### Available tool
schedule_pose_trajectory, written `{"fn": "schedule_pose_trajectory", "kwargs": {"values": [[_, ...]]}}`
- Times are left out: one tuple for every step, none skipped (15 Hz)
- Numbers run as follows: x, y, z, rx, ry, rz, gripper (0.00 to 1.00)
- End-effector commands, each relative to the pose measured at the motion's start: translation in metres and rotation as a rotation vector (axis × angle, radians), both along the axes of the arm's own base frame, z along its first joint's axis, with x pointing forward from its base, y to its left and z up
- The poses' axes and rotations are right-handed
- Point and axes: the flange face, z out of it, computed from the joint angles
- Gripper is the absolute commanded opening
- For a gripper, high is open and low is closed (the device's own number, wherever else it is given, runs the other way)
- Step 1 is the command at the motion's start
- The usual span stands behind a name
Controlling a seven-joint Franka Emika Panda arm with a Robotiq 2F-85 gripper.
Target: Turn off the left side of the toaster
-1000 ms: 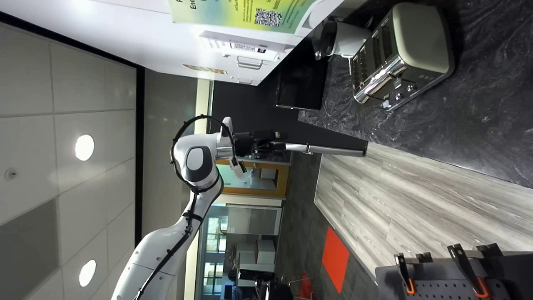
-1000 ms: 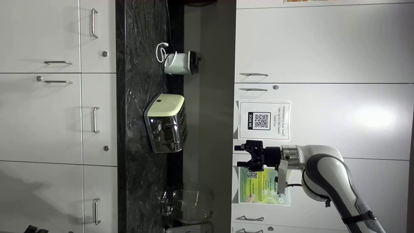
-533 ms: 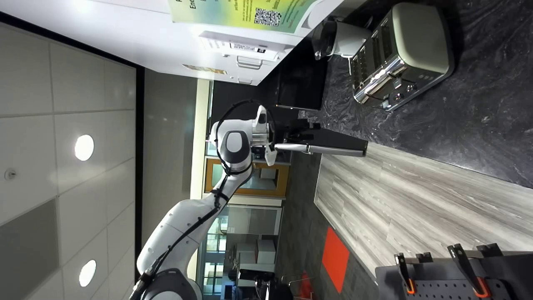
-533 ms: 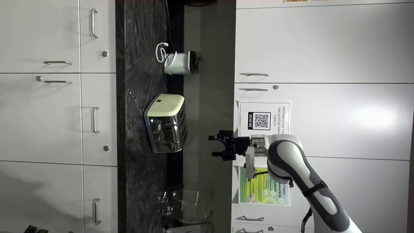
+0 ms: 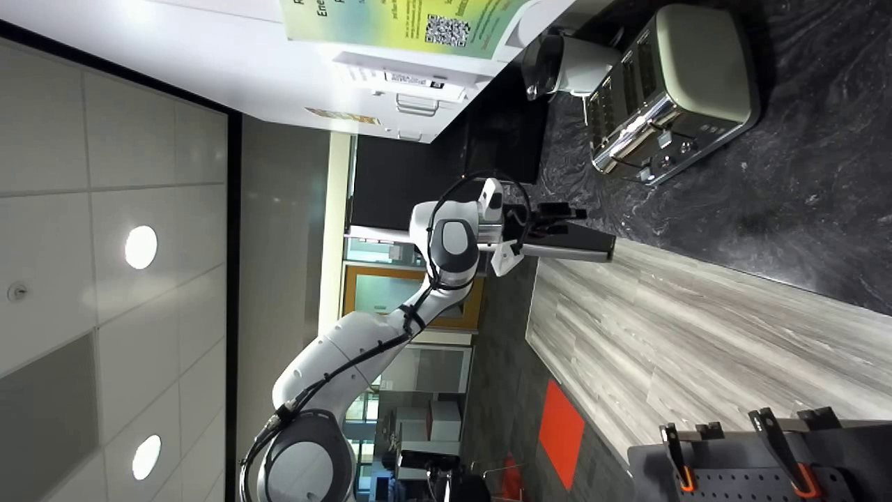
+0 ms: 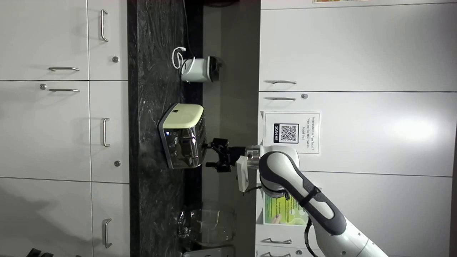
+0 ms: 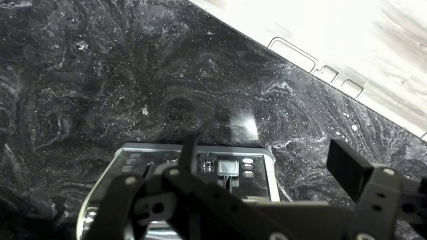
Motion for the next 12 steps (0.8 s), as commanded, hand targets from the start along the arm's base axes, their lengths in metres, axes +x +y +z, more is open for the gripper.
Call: {"fn": "schedule_pose_trajectory", "kwargs": {"values": [[0.0,0.002,-0.025,0.039,0.014,-0.041,1.0],[0.001,0.003,-0.032,0.056,0.033,-0.041,1.0],[0.002,0.005,-0.032,0.077,0.064,-0.037,1.0],[-0.001,0.003,-0.031,0.046,0.045,-0.031,1.0],[-0.001,0.003,-0.036,0.05,0.051,-0.033,1.0],[-0.001,0.003,-0.037,0.05,0.053,-0.033,1.0],[-0.001,0.003,-0.037,0.05,0.054,-0.033,1.0],[-0.001,0.003,-0.037,0.05,0.053,-0.033,1.0],[-0.001,0.002,-0.037,0.049,0.053,-0.034,1.0],[0.003,0.002,-0.04,0.049,0.055,-0.022,1.0],[0.006,0.0,-0.045,0.041,0.054,-0.03,1.0],[0.007,-0.001,-0.049,0.04,0.048,-0.036,1.0]]}}
